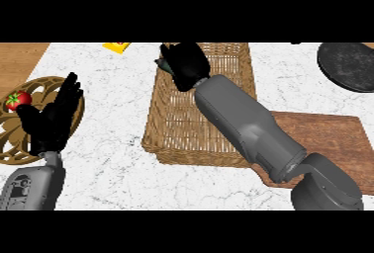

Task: Pick the eggplant from the cutting board and place it in the basket

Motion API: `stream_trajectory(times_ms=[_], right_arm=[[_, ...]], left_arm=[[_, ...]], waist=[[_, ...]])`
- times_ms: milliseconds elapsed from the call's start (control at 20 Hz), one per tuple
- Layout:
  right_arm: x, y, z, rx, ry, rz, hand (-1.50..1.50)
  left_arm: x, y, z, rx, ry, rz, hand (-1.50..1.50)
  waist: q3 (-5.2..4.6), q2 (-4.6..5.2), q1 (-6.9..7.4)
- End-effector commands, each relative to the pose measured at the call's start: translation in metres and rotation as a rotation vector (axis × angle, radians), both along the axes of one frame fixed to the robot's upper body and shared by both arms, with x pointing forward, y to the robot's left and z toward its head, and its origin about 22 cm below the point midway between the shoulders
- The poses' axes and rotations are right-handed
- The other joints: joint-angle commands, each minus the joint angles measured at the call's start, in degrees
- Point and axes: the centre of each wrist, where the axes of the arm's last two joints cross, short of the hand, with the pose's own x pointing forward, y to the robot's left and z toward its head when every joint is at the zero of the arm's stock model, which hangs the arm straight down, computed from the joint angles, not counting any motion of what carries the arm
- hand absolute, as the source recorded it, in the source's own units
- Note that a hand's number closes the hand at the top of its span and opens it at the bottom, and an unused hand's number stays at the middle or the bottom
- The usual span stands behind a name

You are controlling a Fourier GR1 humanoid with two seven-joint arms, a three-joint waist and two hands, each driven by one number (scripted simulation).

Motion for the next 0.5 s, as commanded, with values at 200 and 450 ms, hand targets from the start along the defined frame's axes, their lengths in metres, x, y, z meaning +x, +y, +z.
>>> stream_trajectory(times_ms=[200,450], right_arm=[[-0.001,-0.004,-0.008,-0.084,0.102,-0.021,1.5],[-0.009,-0.01,-0.031,-0.062,0.129,-0.044,1.5]], left_arm=[[0.0,-0.011,-0.004,-0.008,0.024,-0.003,0.0],[-0.003,-0.004,0.019,0.009,-0.013,-0.016,0.0]], waist=[[-0.1,0.21,-0.55],[-0.08,0.31,0.62]])
